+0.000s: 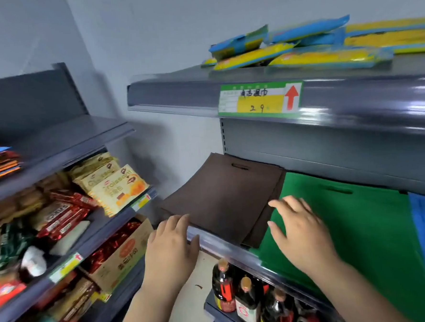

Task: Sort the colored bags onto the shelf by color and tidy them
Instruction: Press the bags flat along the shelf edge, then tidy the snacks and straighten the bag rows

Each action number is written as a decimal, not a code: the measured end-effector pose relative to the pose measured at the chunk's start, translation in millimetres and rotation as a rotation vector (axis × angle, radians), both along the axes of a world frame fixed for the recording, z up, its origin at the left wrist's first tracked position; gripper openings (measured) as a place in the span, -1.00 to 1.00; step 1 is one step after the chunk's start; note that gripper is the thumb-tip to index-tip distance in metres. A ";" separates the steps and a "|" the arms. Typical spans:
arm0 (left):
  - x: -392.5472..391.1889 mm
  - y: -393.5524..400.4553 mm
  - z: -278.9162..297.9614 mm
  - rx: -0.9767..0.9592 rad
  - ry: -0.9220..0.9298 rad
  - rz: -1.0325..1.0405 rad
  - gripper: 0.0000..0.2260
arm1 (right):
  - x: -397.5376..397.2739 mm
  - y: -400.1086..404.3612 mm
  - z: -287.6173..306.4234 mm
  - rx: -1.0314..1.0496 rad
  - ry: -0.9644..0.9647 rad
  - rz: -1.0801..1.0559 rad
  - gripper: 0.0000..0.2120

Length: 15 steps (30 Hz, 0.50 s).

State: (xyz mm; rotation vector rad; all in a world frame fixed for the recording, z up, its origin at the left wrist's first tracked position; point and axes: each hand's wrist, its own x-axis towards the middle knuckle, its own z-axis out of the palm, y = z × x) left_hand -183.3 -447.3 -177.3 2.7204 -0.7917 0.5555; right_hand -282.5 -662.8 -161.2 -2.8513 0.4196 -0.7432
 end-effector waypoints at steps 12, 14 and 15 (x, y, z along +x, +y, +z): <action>-9.7 182.1 49.6 0.032 -0.153 0.513 -0.62 | 101.6 171.9 57.7 -0.121 -0.037 0.632 -0.67; -11.5 207.3 55.9 0.031 -0.170 0.577 -0.63 | 113.7 201.5 67.2 -0.126 -0.017 0.718 -0.65; -11.3 219.5 58.1 0.032 -0.183 0.603 -0.62 | 119.6 214.3 69.6 -0.127 -0.019 0.750 -0.62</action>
